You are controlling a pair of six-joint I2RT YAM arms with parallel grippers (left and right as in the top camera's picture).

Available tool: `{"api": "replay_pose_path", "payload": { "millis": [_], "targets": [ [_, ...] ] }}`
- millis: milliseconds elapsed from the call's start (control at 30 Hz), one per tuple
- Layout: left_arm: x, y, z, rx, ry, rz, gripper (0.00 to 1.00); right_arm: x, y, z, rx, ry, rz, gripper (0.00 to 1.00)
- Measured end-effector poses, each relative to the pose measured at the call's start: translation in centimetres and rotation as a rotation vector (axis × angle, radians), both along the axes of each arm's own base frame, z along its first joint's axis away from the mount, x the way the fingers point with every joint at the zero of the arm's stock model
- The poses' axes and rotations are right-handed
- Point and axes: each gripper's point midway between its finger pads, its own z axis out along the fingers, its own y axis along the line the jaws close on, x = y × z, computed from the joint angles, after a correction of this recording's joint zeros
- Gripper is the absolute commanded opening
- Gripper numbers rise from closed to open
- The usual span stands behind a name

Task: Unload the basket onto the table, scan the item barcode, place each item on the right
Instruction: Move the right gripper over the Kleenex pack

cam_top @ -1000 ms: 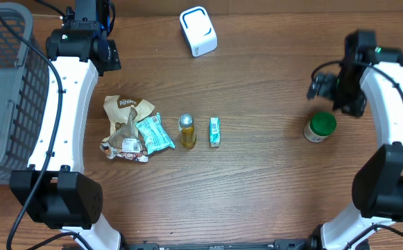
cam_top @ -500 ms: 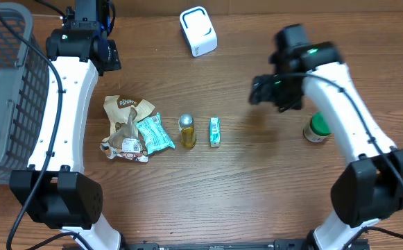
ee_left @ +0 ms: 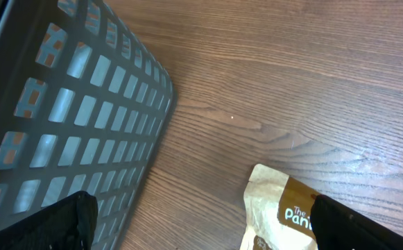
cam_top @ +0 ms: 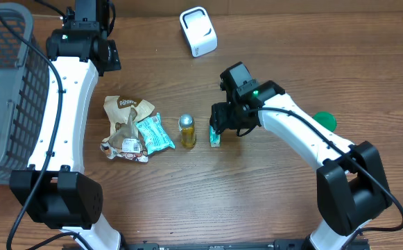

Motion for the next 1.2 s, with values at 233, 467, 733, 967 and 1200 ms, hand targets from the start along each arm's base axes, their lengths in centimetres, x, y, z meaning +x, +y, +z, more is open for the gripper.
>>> {"api": "replay_pose_path", "payload": {
  "millis": [233,467,733,967,1200],
  "targets": [
    [0.0,0.0,0.0,0.0,0.0,0.0,1.0,-0.2,0.3,-1.6,0.028,-0.012,0.004,0.67],
    [0.0,0.0,0.0,0.0,0.0,0.0,1.0,-0.4,1.7,-1.4,0.058,-0.032,0.034,0.7],
    [0.0,0.0,0.0,0.0,0.0,0.001,0.99,-1.6,2.4,-2.8,0.063,-0.026,0.064,0.29],
    [0.0,0.0,0.0,0.0,0.0,0.0,0.99,-1.5,2.4,-2.8,0.065,-0.028,0.059,0.19],
    [0.0,0.0,0.0,0.0,0.0,0.001,1.0,-1.0,-0.9,-1.9,0.016,-0.002,-0.012,0.13]
  ]
}}
